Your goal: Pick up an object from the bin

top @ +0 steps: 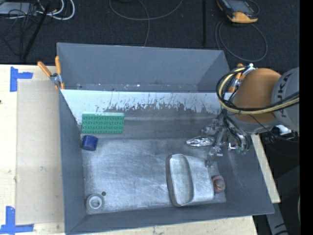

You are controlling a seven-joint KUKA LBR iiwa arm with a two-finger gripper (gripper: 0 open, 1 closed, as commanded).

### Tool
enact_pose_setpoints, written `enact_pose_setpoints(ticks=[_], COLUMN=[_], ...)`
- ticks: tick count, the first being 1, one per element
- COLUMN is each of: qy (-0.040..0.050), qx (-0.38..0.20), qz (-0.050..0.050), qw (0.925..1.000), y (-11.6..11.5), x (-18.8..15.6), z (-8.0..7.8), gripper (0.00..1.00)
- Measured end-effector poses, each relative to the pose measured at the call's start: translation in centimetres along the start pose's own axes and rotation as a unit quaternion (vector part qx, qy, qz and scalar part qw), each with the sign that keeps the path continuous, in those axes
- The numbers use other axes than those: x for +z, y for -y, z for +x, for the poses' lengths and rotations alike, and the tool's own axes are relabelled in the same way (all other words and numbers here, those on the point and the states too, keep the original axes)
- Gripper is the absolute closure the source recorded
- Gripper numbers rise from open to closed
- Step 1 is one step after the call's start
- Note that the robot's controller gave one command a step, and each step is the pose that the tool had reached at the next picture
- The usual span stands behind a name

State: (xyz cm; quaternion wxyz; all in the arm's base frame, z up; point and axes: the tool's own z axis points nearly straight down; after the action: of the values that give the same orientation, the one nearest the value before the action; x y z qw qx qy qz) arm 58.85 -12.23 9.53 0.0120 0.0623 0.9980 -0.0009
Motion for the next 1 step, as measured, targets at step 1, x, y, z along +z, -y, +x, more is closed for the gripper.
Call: enact_pose_setpoints(ticks=[1], qy=[-0.0048], qx=[-0.002], qz=[0.0], qw=[1.0], y=[-0.03], x=[0.42], z=[0.26], gripper=[1.0])
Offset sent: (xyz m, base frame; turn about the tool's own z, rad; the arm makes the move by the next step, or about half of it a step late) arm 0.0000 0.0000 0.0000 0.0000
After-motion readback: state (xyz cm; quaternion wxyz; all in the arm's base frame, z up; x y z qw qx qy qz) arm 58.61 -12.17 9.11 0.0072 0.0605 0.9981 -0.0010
